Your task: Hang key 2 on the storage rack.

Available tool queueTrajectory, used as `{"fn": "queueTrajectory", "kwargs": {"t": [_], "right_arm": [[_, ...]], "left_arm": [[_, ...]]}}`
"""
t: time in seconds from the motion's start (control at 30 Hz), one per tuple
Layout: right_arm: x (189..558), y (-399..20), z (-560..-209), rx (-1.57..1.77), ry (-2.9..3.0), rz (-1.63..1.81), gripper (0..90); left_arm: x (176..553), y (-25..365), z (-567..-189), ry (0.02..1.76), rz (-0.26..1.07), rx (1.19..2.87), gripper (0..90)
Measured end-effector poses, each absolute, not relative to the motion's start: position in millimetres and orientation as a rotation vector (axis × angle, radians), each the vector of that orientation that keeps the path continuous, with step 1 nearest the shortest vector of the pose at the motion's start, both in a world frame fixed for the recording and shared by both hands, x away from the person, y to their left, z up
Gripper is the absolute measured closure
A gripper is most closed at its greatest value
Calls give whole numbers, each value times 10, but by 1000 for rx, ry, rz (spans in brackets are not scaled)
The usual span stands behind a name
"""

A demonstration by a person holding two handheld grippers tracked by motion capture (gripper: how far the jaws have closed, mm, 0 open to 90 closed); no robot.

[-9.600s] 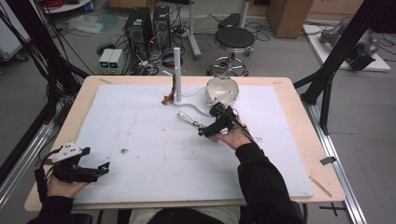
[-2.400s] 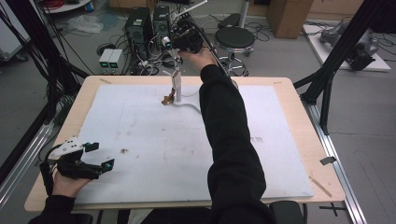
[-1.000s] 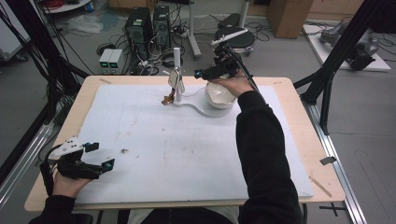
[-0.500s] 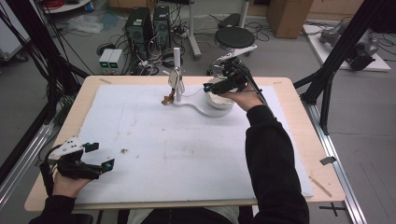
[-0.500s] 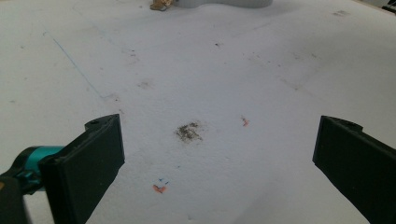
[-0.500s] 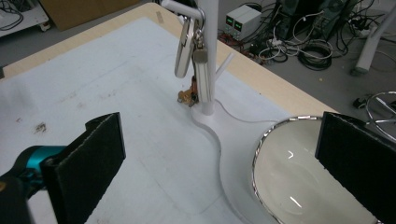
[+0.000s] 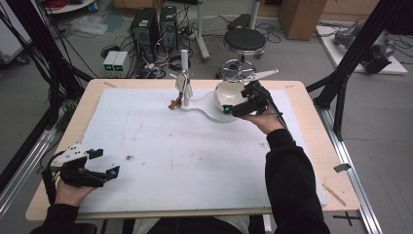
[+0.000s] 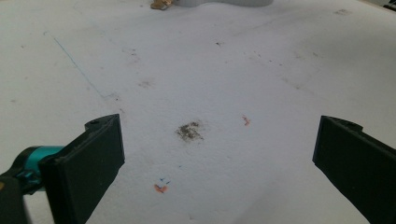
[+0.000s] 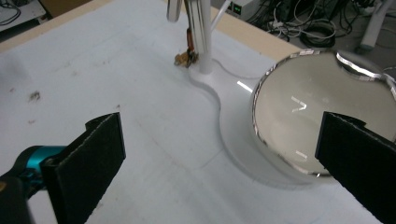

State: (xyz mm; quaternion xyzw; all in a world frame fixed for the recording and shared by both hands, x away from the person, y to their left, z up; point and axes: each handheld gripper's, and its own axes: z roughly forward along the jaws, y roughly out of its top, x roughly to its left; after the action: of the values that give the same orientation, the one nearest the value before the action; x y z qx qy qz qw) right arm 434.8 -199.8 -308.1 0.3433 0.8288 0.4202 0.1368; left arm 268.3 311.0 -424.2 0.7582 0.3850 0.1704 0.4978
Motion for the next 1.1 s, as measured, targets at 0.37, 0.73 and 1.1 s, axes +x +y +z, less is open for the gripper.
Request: {"fn": "queueTrajectory", "kwargs": {"t": [0.37,0.73,1.1], "right_arm": [[4114,-2237,-3475,1031,2417,1155,6],[3844,-2478,-3739,1059,2405,1137,6],[3623,-2715,-3995,1121,2395,1128,6]], "left_arm": [[2680,3110,-4250,934,410,1842,25],[2675,3095,-4254,933,410,1852,25],[2672,3095,-4263,934,409,1858,25]]}}
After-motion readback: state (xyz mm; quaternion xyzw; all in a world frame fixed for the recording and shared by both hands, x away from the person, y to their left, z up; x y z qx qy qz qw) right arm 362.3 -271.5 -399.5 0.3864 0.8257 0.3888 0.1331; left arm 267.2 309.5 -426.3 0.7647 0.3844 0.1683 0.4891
